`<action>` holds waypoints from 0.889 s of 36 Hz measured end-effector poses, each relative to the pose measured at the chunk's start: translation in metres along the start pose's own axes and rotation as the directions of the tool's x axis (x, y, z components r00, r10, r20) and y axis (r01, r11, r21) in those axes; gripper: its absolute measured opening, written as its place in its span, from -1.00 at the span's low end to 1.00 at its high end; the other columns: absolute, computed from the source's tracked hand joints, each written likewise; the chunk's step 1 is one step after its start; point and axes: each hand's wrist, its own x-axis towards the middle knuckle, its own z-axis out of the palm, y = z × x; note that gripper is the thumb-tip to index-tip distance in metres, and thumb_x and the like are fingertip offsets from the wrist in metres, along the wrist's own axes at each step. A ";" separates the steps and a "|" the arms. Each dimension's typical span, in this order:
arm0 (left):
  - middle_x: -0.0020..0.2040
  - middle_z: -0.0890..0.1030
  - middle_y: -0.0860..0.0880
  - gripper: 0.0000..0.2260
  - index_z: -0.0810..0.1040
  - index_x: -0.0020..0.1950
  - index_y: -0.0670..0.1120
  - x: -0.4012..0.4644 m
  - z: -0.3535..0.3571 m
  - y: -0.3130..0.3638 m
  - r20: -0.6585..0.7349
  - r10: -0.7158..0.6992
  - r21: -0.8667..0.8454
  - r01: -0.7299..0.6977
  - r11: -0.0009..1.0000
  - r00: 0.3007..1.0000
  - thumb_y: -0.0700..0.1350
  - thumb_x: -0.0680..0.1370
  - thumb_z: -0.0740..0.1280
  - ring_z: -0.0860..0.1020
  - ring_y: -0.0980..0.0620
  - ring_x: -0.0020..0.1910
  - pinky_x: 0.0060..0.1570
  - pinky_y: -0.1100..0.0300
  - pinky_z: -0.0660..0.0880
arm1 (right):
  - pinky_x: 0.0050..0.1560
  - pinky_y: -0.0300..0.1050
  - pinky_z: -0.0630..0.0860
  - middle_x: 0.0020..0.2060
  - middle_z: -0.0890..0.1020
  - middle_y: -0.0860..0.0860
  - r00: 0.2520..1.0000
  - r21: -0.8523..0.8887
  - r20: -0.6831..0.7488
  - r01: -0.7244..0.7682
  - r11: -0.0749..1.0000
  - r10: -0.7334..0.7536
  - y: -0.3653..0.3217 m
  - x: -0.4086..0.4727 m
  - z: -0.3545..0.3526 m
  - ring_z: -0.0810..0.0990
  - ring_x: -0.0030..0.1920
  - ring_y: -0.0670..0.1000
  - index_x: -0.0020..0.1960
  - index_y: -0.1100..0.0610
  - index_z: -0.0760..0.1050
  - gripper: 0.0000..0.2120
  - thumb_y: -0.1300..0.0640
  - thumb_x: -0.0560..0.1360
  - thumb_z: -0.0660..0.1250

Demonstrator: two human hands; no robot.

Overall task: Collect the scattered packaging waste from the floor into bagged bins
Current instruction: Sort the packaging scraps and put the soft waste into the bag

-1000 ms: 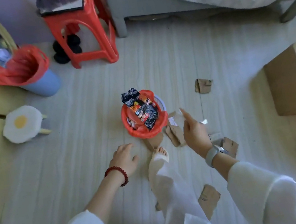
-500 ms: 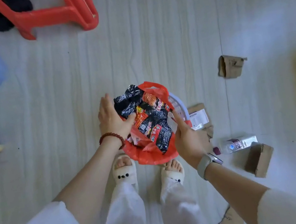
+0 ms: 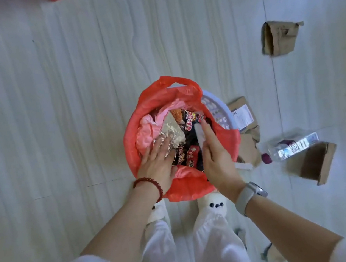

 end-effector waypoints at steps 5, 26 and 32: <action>0.53 0.06 -0.09 -0.57 0.24 0.45 -0.06 0.002 -0.002 -0.009 0.002 0.034 0.323 -0.033 0.946 0.999 -0.05 0.58 -0.02 -0.05 -0.11 0.51 0.44 -0.04 -0.18 | 0.46 0.25 -0.14 0.52 -0.17 -0.02 0.971 -0.434 0.237 0.142 0.890 -0.040 0.016 0.025 0.025 -0.31 0.49 0.14 0.46 -0.24 -0.19 -0.55 -0.16 0.58 -0.23; 0.48 -0.32 -0.21 -0.50 -0.26 0.48 -0.17 0.076 0.025 -0.026 0.253 -0.300 0.574 0.107 0.812 0.920 -0.02 0.62 -0.15 -0.34 -0.29 0.43 0.37 -0.15 -0.35 | 0.24 0.49 -0.35 0.45 -0.40 0.07 0.945 -0.759 0.309 0.173 0.627 0.112 0.105 0.112 0.091 -0.48 0.40 0.26 0.42 -0.28 -0.35 -0.39 -0.28 0.54 -0.03; 0.49 -0.30 -0.18 -0.51 -0.21 0.50 -0.13 0.072 0.006 -0.022 0.324 -0.309 0.517 0.105 0.849 0.894 -0.02 0.62 -0.15 -0.33 -0.24 0.44 0.41 -0.10 -0.33 | 0.35 0.45 -0.24 0.46 -0.38 0.04 0.901 -0.723 0.420 0.259 0.640 0.110 0.089 0.091 0.060 -0.42 0.43 0.25 0.43 -0.26 -0.35 -0.38 -0.26 0.54 -0.04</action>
